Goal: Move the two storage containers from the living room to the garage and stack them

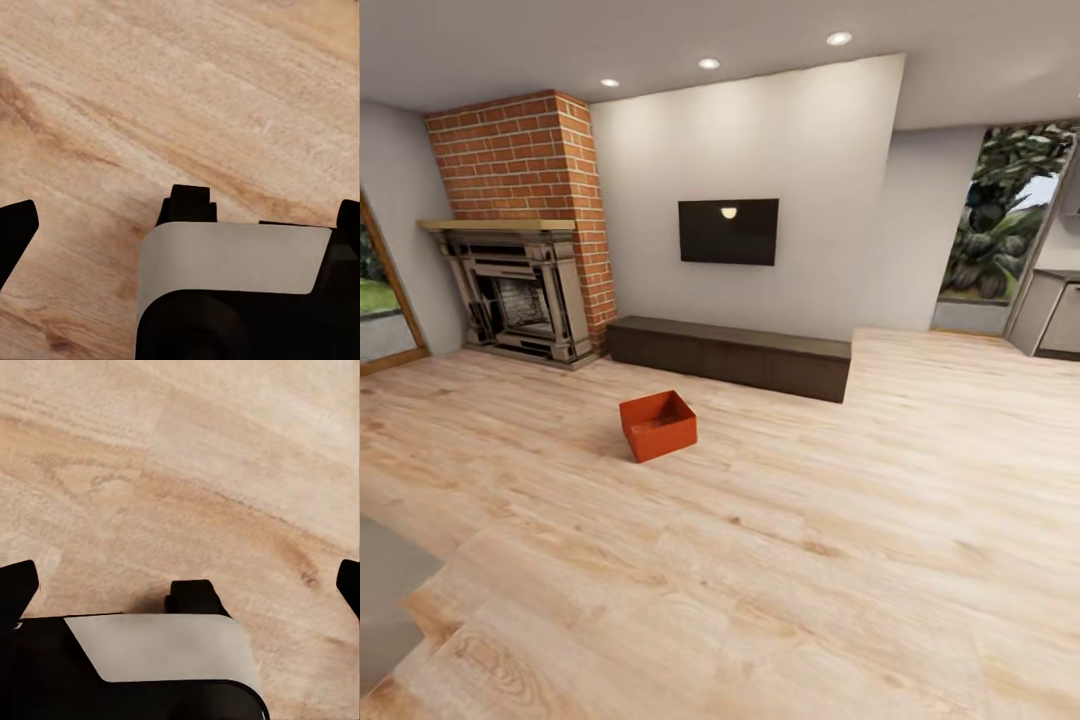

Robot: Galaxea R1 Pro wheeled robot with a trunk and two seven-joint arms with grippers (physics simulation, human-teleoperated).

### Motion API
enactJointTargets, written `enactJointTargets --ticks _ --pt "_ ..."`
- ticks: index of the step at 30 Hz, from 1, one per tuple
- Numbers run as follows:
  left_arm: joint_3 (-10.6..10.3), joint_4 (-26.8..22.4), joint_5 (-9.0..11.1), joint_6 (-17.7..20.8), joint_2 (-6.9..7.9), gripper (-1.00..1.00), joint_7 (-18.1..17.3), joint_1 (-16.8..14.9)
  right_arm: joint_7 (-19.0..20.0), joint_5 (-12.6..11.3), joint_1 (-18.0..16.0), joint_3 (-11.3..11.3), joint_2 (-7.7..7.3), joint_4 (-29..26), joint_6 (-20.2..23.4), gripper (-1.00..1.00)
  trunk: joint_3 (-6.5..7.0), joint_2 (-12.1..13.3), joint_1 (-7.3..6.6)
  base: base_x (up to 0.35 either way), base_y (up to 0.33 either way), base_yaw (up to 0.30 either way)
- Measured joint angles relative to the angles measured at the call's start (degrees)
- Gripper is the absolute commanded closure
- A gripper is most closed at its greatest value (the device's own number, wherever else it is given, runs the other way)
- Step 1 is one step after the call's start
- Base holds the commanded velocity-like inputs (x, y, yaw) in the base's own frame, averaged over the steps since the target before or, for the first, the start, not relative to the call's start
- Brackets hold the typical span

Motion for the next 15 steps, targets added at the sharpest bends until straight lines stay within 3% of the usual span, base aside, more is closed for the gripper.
enactJointTargets --ticks 11,15 --pt "0.0 0.0 0.0 0.0 0.04 -1.00 0.0 0.0 0.0 0.0 0.0 0.0 0.00 0.0 0.0 -1.00 0.00 0.0 0.00 0.323 0.000 0.268" --pt "0.0 0.0 0.0 0.0 0.02 -1.00 0.0 0.0 0.0 0.0 0.0 0.0 -0.02 0.0 0.0 -1.00 0.00 0.0 0.00 0.323 0.000 0.109"
